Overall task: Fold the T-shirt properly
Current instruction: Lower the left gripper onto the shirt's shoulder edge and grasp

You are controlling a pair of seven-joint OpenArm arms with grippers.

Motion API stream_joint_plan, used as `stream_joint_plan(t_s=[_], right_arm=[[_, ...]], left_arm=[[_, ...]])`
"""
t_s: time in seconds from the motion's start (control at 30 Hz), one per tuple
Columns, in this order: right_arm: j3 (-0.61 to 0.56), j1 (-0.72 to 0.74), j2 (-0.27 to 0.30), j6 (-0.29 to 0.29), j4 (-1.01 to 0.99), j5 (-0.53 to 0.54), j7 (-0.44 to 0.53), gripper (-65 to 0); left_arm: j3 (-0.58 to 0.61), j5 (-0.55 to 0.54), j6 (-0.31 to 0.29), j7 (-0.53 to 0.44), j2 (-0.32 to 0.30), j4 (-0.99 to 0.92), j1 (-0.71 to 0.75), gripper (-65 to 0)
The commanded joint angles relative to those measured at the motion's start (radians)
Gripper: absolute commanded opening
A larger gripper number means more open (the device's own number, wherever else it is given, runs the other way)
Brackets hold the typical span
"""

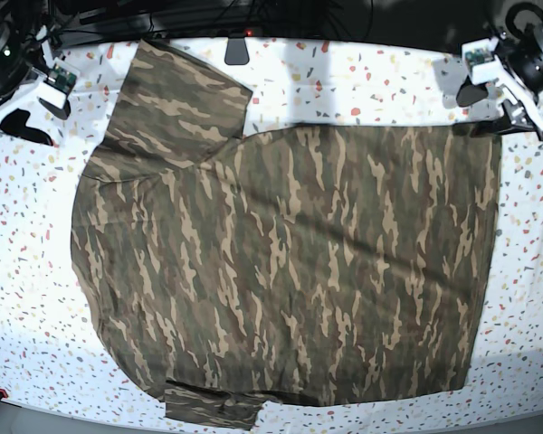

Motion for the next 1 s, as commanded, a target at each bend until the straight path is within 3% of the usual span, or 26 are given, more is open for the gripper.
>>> stream_joint_plan(t_s=[0.0,0.1,0.2,0.3,0.47,0.57,0.7,0.8,0.97], right_arm=[[0.009,-0.004,0.003,-0.010,0.013,-0.002,0.011,-37.4],[0.009,-0.004,-0.003,-0.010,0.013,-0.001,0.011,-37.4],[0.009,-0.001,-0.002,-0.010,0.013,-0.001,0.014,-37.4],[0.009,-0.001,0.000,-0.010,0.013,-0.001,0.014,-37.4],[0.009,-0.001,0.000,-0.010,0.013,-0.001,0.010,-37.4],[0.009,-0.001,0.000,-0.010,0.013,-0.001,0.007,-37.4],[0.009,-0.001,0.000,-0.010,0.013,-0.001,0.007,-37.4],[0.009,-0.001,0.000,-0.010,0.013,-0.001,0.006,-37.4],[0.009,-0.001,0.000,-0.010,0.013,-0.001,0.007,-37.4]], left_arm=[[-0.006,-0.003,0.010,-0.008,-0.018,-0.022,-0.010,-34.0],[-0.006,0.000,0.018,-0.026,-0.017,-0.117,-0.051,-34.0],[0.005,0.021,0.091,-0.026,-0.017,-0.193,-0.089,-34.0],[0.045,0.071,0.116,-0.024,-0.017,-0.254,-0.137,-34.0],[0.188,0.127,0.185,-0.016,-0.016,-0.347,-0.187,-34.1],[0.283,0.184,0.207,0.060,-0.017,-0.412,-0.216,-34.0],[0.360,0.185,0.314,0.092,-0.016,-0.501,-0.262,-34.1],[0.382,0.248,0.319,0.103,-0.008,-0.566,-0.309,-34.0],[0.382,0.251,0.321,0.109,-0.006,-0.636,-0.346,-34.1]])
